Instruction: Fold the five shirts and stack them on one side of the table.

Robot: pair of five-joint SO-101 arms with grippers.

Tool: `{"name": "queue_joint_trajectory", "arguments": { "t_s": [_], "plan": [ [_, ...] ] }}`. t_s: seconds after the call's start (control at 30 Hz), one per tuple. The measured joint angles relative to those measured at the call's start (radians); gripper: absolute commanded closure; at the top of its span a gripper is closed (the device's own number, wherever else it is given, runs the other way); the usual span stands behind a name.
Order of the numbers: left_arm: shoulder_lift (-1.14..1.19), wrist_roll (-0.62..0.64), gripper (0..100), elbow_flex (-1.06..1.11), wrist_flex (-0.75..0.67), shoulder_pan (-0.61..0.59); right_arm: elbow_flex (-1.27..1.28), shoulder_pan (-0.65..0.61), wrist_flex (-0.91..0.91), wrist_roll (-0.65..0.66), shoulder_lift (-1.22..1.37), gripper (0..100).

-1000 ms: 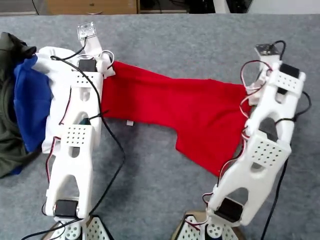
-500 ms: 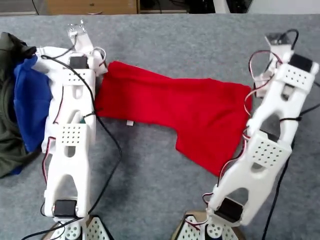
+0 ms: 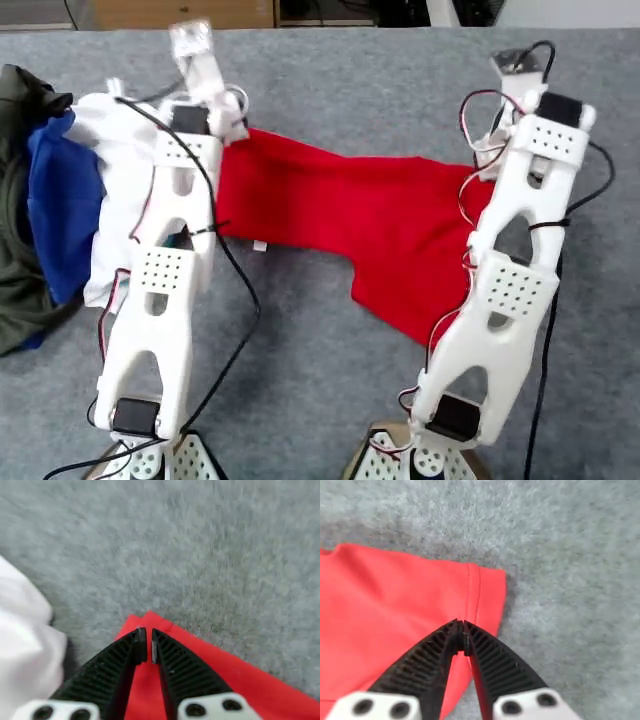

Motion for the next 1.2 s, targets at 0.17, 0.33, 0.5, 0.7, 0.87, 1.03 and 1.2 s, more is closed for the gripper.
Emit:
{"name": "queue_joint_trajectory", "arguments": {
  "t_s": [0.17, 0.33, 0.5, 0.7, 0.87, 1.03, 1.2],
  "plan": [
    [0.120, 0.000, 97, -0.005, -0.153, -0.008, -0.023, 0.002, -0.012, 0.000, 0.123, 99.5],
    [0.133, 0.003, 97, -0.009, -0.209, -0.043, -0.107, 0.040, 0.015, 0.020, 0.193, 99.5],
    [0.135, 0.005, 97, -0.008, -0.213, -0.103, -0.184, 0.083, 0.071, 0.049, 0.226, 99.5],
    [0.135, 0.003, 97, -0.009, -0.192, -0.117, -0.307, 0.101, 0.146, 0.078, 0.229, 99.5],
    [0.064, 0.000, 96, -0.009, -0.037, -0.118, -0.534, 0.046, 0.184, 0.078, 0.230, 99.4],
    [-0.098, -0.021, 97, -0.009, 0.149, -0.120, -0.598, 0.009, 0.187, 0.106, 0.175, 99.3],
    [-0.292, -0.196, 98, -0.009, 0.387, -0.120, -0.454, -0.018, 0.187, 0.137, -0.049, 99.5]
  ]
}}
